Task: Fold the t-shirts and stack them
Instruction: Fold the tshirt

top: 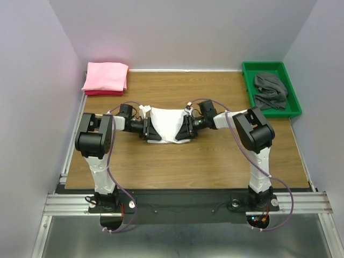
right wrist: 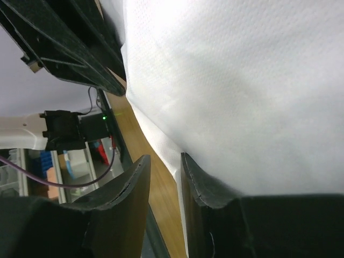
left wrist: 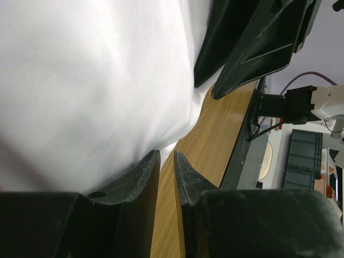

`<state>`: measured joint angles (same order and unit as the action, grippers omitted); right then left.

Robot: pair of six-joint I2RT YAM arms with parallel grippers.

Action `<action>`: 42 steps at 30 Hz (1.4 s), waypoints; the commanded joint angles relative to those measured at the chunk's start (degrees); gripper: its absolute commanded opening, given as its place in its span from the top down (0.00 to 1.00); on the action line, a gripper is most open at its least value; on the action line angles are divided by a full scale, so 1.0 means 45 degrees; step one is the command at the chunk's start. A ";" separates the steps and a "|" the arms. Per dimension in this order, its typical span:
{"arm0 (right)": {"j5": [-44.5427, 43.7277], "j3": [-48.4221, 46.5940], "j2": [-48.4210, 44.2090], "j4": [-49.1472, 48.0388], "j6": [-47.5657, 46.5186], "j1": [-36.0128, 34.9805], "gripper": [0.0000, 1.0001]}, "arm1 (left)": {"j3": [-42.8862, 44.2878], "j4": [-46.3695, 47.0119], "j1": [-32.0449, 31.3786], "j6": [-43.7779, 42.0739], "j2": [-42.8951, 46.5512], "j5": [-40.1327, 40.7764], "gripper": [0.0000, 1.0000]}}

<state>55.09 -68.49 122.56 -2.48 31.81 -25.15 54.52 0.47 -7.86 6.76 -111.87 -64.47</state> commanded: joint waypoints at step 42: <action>-0.0894 -0.3568 -0.1141 0.0878 -0.1850 -0.0720 0.37 | 0.4899 -0.5031 0.1336 -0.6348 0.7219 0.5883 0.28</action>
<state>53.32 -83.35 124.81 -2.50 32.03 -28.51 78.85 -33.01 -2.24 -28.21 -88.58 -49.41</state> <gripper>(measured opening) 0.624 0.616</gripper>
